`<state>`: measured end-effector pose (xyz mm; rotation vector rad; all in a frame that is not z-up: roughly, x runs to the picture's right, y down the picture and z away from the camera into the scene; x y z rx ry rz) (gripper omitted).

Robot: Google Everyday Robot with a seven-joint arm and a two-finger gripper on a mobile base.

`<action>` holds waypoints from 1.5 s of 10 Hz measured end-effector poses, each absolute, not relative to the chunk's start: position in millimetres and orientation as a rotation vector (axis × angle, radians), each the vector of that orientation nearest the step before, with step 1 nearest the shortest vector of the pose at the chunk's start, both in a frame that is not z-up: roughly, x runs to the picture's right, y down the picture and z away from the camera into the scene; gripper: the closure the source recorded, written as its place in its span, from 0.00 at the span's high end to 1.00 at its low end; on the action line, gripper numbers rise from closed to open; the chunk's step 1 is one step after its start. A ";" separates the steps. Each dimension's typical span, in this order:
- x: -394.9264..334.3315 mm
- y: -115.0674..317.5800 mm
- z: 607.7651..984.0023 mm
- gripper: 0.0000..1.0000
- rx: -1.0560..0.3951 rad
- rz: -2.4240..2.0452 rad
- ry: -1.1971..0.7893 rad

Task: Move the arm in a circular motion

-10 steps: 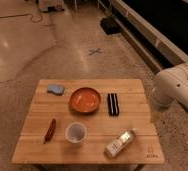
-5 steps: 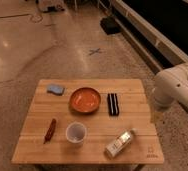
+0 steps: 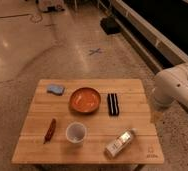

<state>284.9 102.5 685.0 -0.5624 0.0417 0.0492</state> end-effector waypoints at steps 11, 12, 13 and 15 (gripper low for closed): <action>104.8 19.6 750.0 0.65 -0.563 -0.093 0.029; 77.6 18.5 749.5 0.65 -0.564 -0.119 0.023; 57.8 16.2 750.4 0.65 -0.563 -0.128 0.019; 37.9 22.5 744.6 0.65 -0.570 -0.191 0.000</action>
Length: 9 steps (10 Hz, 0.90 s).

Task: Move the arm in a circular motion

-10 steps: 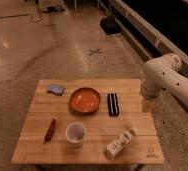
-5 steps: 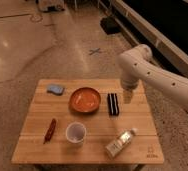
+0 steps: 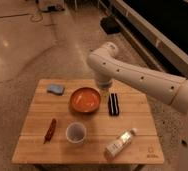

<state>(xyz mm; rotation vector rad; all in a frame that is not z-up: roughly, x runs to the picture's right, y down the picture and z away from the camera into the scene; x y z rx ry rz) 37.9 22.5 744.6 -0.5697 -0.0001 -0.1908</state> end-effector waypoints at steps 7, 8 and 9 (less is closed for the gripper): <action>64.3 54.1 713.1 0.65 -0.571 -0.221 -0.020; 79.5 51.0 716.6 0.65 -0.572 -0.210 -0.019; 91.7 48.9 718.9 0.65 -0.573 -0.203 -0.015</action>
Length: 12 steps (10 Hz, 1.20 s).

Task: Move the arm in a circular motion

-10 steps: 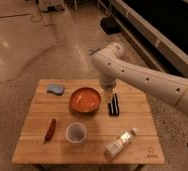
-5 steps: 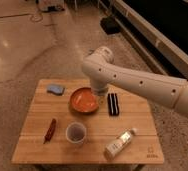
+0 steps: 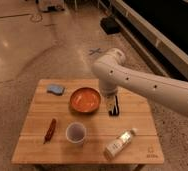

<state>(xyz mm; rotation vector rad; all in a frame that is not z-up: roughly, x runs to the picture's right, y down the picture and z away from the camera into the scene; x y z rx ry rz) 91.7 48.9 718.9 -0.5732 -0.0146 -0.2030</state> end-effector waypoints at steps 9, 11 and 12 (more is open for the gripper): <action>96.8 21.3 740.6 0.65 -0.587 -0.207 -0.021; 74.7 22.2 740.1 0.65 -0.589 -0.235 -0.036; 62.2 23.2 739.5 0.65 -0.591 -0.242 -0.036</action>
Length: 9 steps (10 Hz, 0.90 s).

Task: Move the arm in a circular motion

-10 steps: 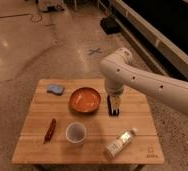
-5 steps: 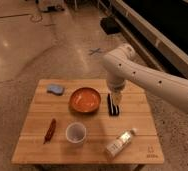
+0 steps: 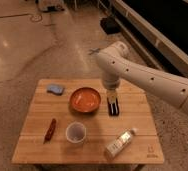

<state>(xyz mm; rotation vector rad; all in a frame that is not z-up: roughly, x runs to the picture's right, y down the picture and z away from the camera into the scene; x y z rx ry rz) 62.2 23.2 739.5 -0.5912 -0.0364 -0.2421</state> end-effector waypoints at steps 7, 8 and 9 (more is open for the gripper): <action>48.0 52.2 718.1 0.65 -0.599 -0.313 -0.061; 55.2 50.6 716.4 0.65 -0.598 -0.306 -0.061; 63.1 48.3 719.3 0.65 -0.601 -0.302 -0.062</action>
